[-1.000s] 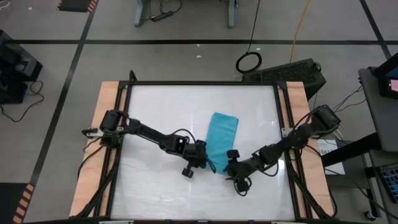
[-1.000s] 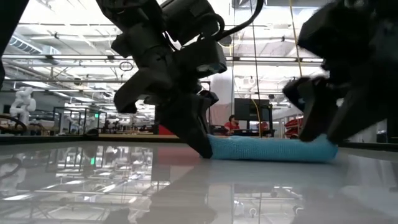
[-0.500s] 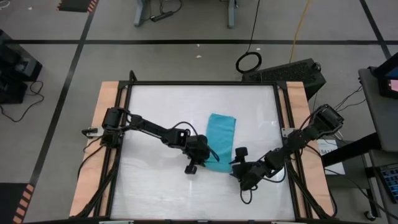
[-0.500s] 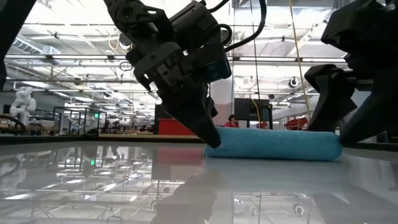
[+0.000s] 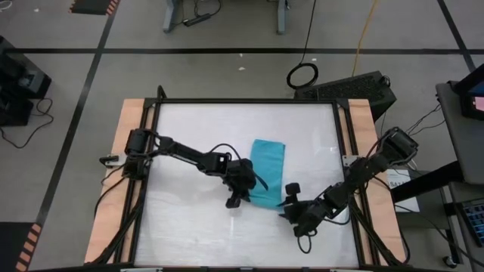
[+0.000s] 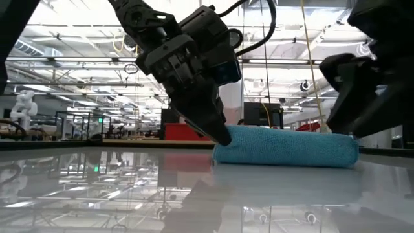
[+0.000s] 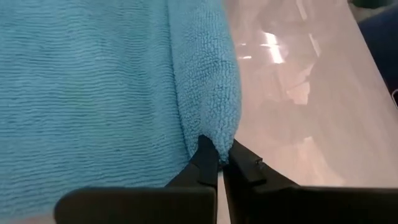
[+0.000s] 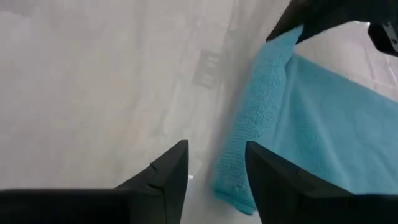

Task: Roll towel
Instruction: Roll the blue towel

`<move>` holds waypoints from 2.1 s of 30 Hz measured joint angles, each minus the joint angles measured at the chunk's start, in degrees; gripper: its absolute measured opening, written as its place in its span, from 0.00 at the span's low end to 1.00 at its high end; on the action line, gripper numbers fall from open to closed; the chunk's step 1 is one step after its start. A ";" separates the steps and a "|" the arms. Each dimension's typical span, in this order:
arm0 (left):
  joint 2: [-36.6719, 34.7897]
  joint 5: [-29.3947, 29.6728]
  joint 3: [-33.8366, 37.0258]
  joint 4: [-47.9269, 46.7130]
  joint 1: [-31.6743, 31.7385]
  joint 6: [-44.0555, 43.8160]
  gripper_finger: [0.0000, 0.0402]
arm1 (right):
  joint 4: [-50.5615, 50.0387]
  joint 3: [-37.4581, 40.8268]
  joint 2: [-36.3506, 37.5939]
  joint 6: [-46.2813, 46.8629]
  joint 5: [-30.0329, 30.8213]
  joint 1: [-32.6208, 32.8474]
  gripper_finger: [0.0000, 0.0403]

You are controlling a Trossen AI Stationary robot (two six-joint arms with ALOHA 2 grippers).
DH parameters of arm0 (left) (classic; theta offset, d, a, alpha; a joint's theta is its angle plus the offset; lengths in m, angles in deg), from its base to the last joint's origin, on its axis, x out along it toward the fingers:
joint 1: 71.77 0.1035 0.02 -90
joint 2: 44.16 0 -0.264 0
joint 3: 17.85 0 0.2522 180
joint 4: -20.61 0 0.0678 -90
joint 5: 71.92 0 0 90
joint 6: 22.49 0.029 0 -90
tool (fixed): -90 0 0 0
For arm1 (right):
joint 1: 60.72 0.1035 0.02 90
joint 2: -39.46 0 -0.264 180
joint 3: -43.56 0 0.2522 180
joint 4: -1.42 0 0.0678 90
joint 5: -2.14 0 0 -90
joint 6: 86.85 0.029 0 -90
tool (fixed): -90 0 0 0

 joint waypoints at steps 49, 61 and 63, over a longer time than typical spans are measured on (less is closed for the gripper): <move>-0.17 -3.27 0.33 -5.49 1.09 -18.04 0.02 | 20.27 8.02 -5.21 34.13 -26.74 -14.09 0.01; 3.72 -5.88 0.12 -5.43 0.74 -24.83 0.03 | 19.73 7.98 -5.17 39.56 -35.81 -19.77 0.03; 3.87 -5.97 0.12 -5.38 0.70 -25.07 0.03 | 19.66 7.98 -5.12 40.25 -36.64 -20.12 0.03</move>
